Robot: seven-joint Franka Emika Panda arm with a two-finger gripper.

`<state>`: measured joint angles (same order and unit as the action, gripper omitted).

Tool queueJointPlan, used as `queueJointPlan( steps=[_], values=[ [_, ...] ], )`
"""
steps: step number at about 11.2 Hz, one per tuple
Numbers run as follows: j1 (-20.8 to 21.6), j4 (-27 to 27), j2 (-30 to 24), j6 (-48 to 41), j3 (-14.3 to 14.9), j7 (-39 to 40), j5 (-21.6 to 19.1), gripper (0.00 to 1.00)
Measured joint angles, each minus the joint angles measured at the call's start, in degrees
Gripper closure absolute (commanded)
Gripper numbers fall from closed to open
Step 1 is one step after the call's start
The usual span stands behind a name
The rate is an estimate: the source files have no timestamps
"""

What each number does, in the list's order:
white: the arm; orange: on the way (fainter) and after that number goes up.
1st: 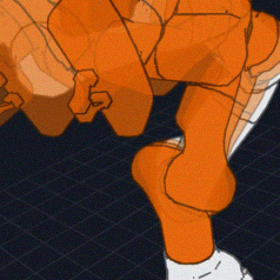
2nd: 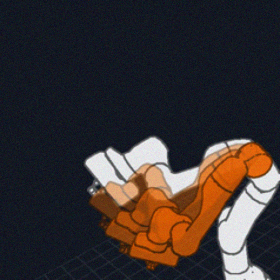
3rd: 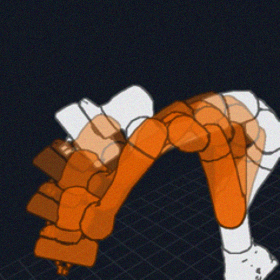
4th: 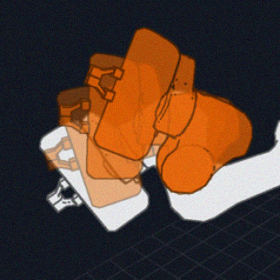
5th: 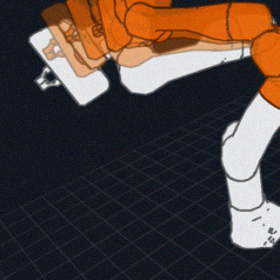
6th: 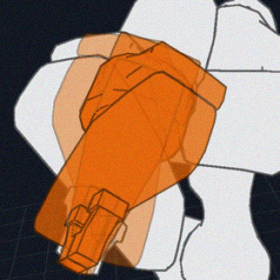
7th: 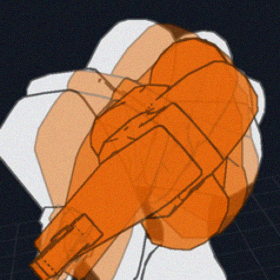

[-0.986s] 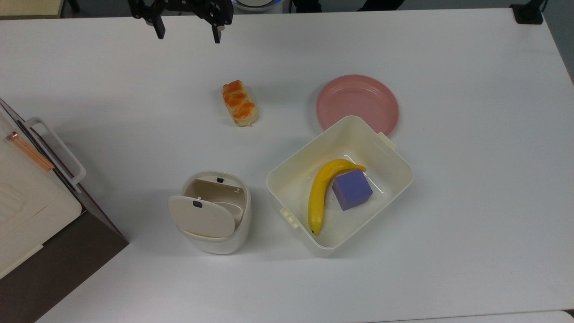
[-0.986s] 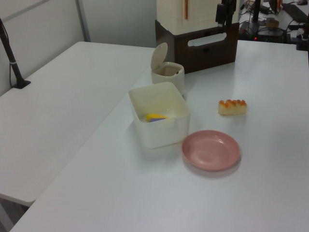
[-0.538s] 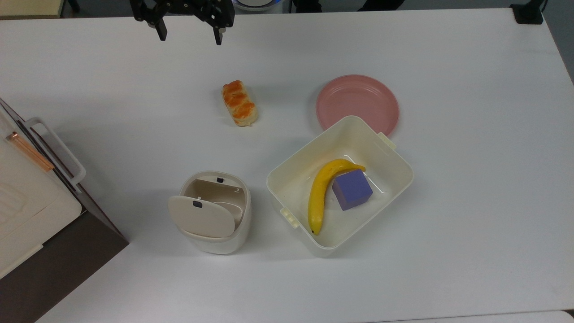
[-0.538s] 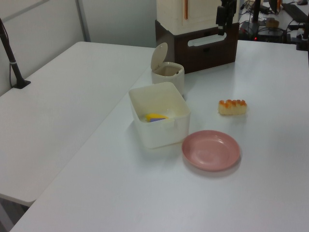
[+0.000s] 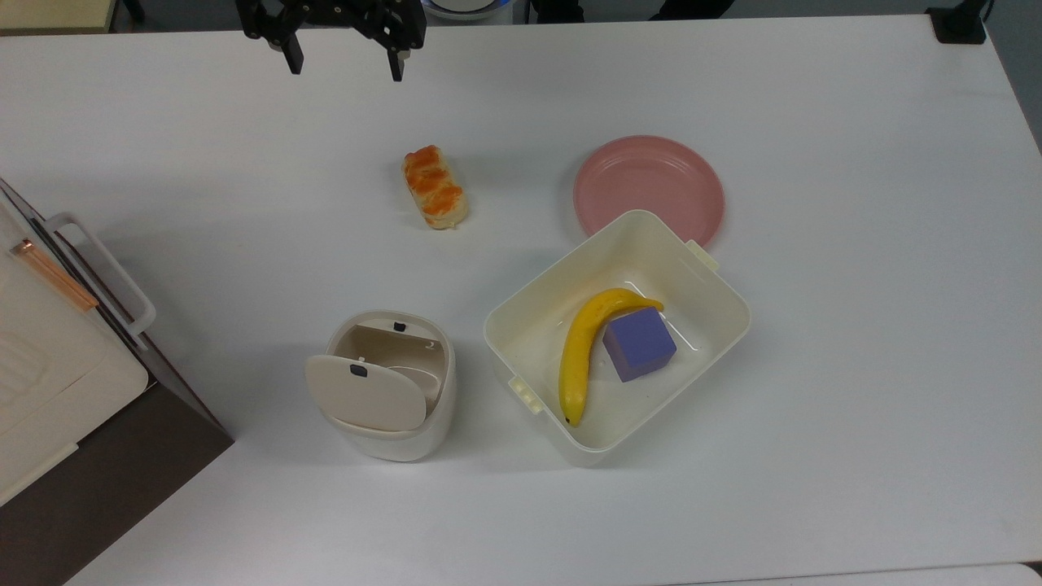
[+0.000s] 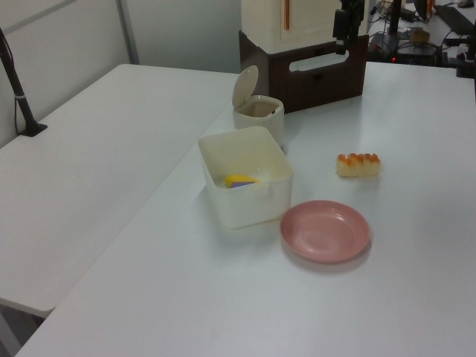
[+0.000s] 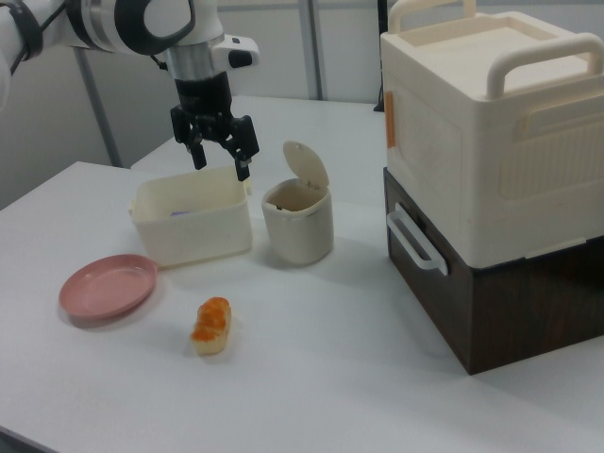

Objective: Close the trash can
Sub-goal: 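Move the gripper over the open lid of the cream trash can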

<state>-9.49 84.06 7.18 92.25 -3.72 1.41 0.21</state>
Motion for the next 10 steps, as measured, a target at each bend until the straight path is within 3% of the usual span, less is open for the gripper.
queueJointPlan(
  steps=[1,2,3,4,10],
  values=[
    [0.0,0.0,0.0,0.0,0.0,0.1,0.0,0.08],
    [0.0,0.0,0.0,0.0,0.0,0.3,0.0,0.33],
    [0.0,0.0,0.0,0.0,0.0,0.4,0.0,0.82],
    [0.0,0.0,0.0,0.0,0.0,0.4,0.0,1.0],
    [0.0,0.0,1.5,4.6,0.0,1.8,0.2,1.0]
  ],
)
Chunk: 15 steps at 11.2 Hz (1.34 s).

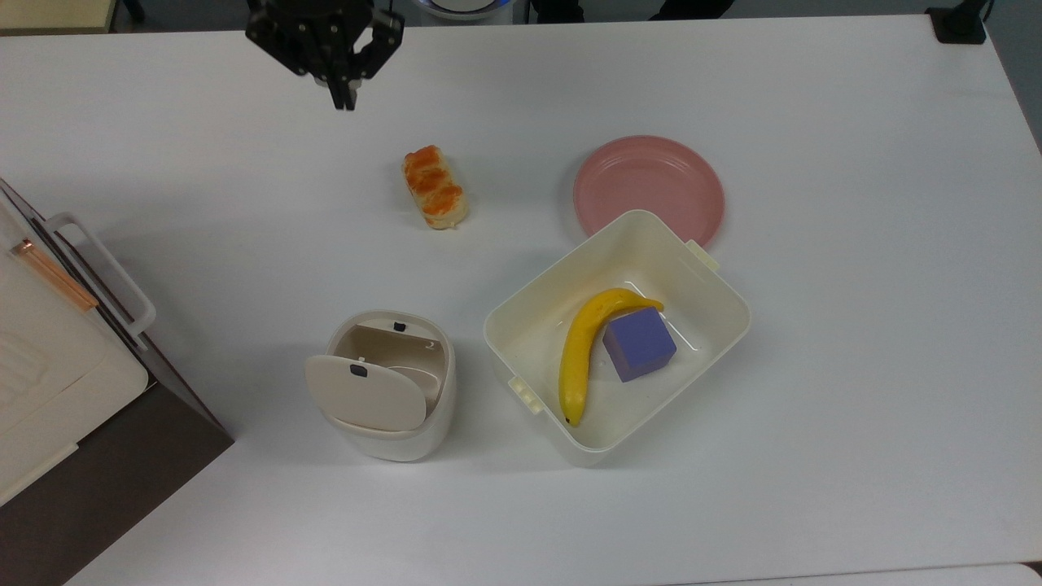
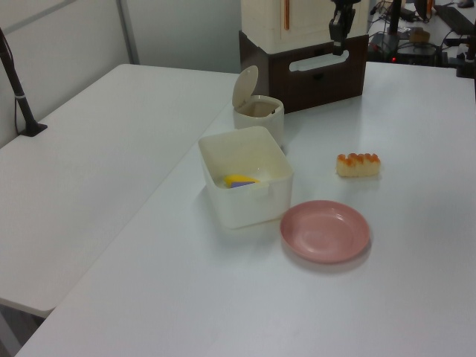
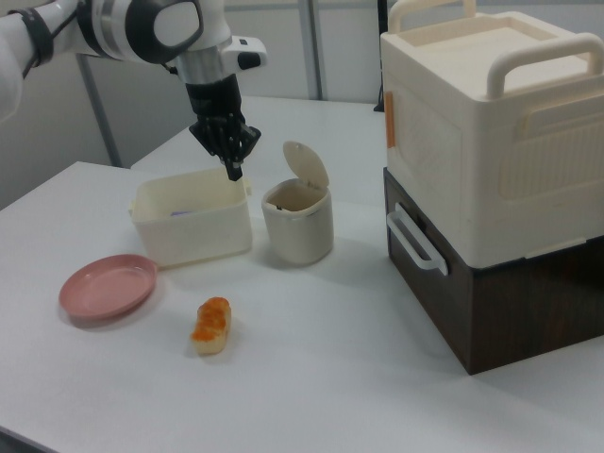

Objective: Close the trash can
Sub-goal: 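Move the gripper over the open lid of the cream trash can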

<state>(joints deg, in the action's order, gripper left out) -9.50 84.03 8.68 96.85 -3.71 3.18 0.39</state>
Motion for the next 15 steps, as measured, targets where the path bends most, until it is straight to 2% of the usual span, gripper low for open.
queueJointPlan(
  steps=[2,3,6,9,10,12,15],
  values=[
    [0.0,-1.8,2.9,1.3,0.0,-0.3,0.0,1.0],
    [0.0,-3.9,5.1,2.4,0.0,-3.0,0.0,1.0],
    [0.0,-11.0,11.3,8.4,0.1,-16.9,0.0,1.0],
    [0.0,-13.6,13.4,15.8,0.1,-30.9,0.0,1.0],
    [0.2,-14.8,14.3,17.0,0.1,-34.6,0.6,1.0],
    [1.6,-18.2,17.0,17.3,0.1,-42.2,4.3,1.0],
    [3.2,-23.5,21.5,18.5,0.1,-51.1,6.6,1.0]
  ],
)
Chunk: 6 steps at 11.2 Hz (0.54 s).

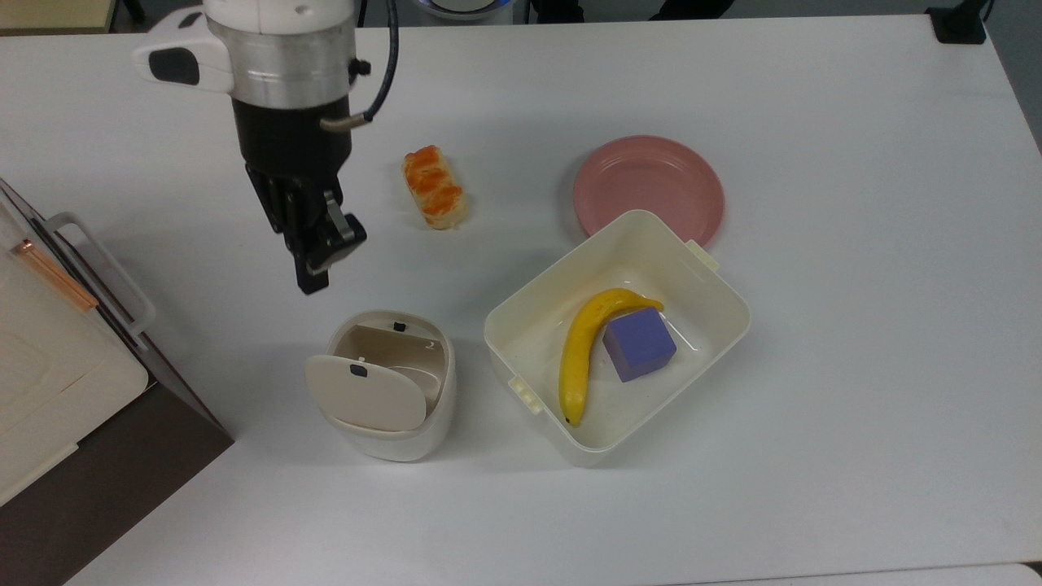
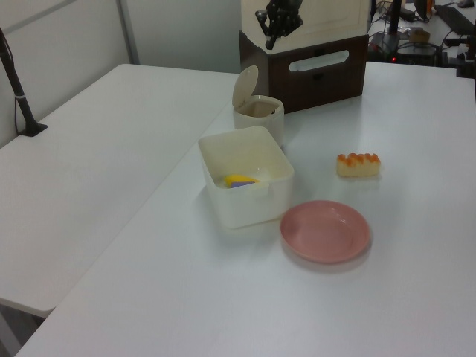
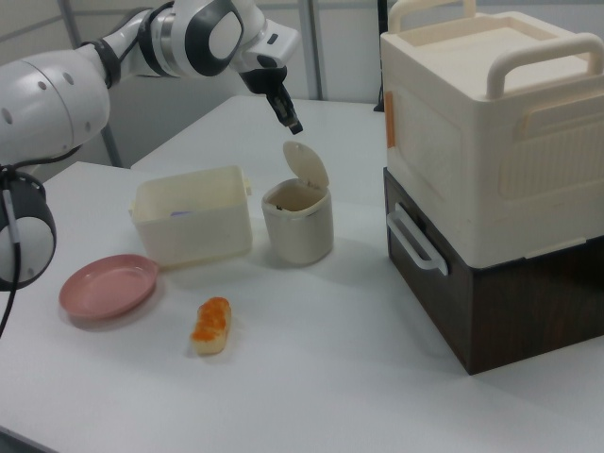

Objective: Close the trash can
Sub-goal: 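Move the gripper over the open lid of the cream trash can, then push the raised lid down toward the can's rim with the gripper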

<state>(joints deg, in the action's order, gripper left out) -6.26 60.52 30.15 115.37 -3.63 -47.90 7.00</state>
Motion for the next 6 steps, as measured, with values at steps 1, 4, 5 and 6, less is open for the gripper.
queueJointPlan(
  steps=[1,4,5,6],
  values=[
    [0.5,-1.2,1.3,1.3,0.0,-3.0,1.4,1.0],
    [1.4,-2.4,4.1,6.7,0.0,-10.5,5.5,1.0],
    [1.8,-2.6,4.9,7.7,0.0,-12.5,7.4,1.0],
    [2.2,-2.7,5.7,8.1,0.0,-13.5,8.4,1.0]
  ],
)
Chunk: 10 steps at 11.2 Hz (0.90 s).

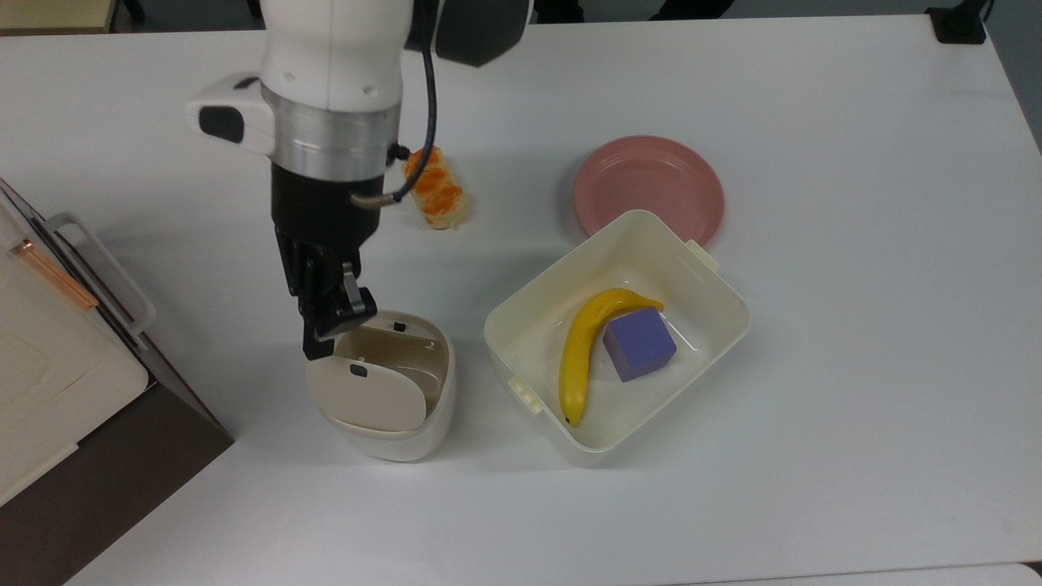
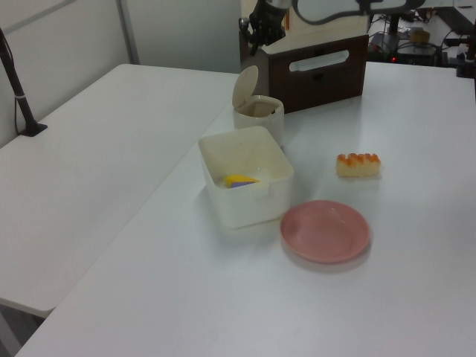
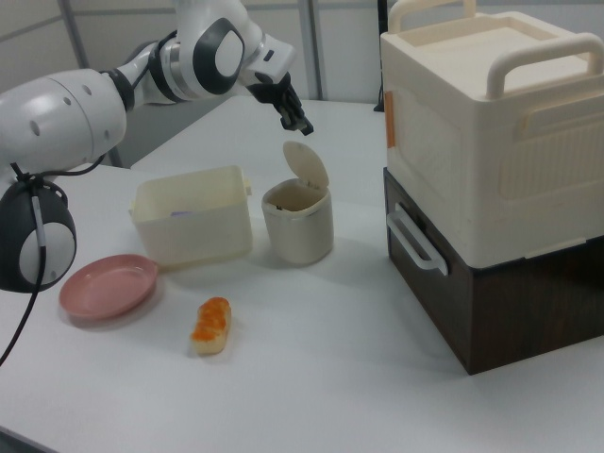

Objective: Close the trash can
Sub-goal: 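Push the raised lid down toward the can's rim with the gripper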

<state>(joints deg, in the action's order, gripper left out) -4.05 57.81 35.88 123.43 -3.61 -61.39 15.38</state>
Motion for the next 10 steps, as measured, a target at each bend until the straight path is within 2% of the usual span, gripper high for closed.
queueJointPlan(
  steps=[3,10],
  values=[
    [0.6,-0.3,1.3,0.1,0.0,-0.2,1.9,1.0],
    [1.0,-0.6,2.1,0.1,0.0,-0.2,3.1,1.0]
  ],
)
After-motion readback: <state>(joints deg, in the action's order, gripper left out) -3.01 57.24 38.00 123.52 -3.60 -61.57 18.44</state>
